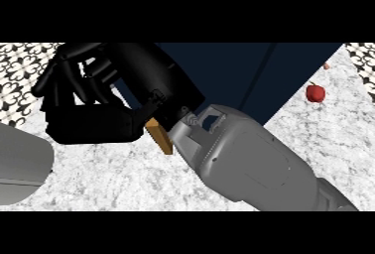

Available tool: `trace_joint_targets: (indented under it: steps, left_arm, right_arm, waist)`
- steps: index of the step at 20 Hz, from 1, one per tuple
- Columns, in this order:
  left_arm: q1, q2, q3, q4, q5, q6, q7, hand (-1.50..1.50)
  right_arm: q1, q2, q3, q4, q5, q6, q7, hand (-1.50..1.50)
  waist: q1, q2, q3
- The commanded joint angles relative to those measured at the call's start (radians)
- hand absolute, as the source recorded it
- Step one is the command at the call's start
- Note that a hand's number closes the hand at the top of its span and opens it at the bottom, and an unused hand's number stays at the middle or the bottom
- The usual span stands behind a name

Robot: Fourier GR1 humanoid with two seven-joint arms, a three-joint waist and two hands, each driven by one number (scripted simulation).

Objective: Pick up the wine, place it into the cabinet and close the cabinet

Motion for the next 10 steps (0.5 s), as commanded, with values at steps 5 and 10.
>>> trace_joint_targets:
  steps: [5,10]
  left_arm:
    - [-0.015,-0.018,0.083,0.1,0.023,-0.055,-0.023,-1.5]
    - [0.042,-0.002,0.127,0.04,0.027,-0.035,-0.007,-1.5]
  right_arm:
    - [-0.055,0.001,0.02,0.192,-0.278,0.426,0.105,1.5]
    - [-0.066,-0.009,0.008,0.354,-0.353,0.611,0.119,1.5]
  waist:
    - [0.007,0.009,-0.002]
    - [0.0,-0.002,0.001]
